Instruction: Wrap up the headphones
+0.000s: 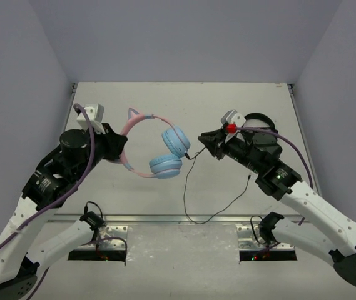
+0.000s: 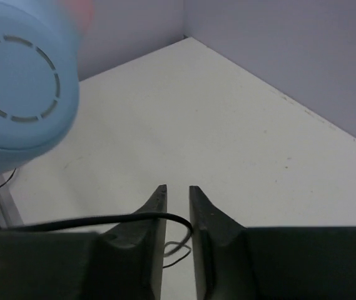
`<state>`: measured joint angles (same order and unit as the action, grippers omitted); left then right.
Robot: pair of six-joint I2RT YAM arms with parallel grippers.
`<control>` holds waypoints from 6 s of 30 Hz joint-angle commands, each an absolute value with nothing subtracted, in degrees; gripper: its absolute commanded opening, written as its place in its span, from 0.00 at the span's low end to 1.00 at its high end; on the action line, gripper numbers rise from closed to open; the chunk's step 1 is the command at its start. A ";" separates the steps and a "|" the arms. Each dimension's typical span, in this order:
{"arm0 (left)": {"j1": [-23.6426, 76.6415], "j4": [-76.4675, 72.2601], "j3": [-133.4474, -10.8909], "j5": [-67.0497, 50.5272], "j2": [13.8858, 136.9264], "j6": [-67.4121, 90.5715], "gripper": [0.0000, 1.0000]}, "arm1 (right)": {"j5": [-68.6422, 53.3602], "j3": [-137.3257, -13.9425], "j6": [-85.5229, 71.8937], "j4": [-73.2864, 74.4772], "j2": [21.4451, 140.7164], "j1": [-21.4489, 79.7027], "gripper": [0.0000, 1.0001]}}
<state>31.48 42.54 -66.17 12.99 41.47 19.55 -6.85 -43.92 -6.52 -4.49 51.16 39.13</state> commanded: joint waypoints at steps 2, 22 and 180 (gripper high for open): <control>31.55 32.78 -67.06 9.40 40.96 20.04 0.00 | -9.77 -44.38 -1.33 -8.90 49.75 39.11 0.09; 34.89 26.45 -57.40 -19.60 45.00 5.01 0.00 | -10.63 -57.30 8.70 13.71 51.94 39.20 0.06; 46.40 20.66 -43.96 15.84 48.61 2.29 0.00 | 26.27 -90.44 27.49 35.78 77.87 60.21 0.02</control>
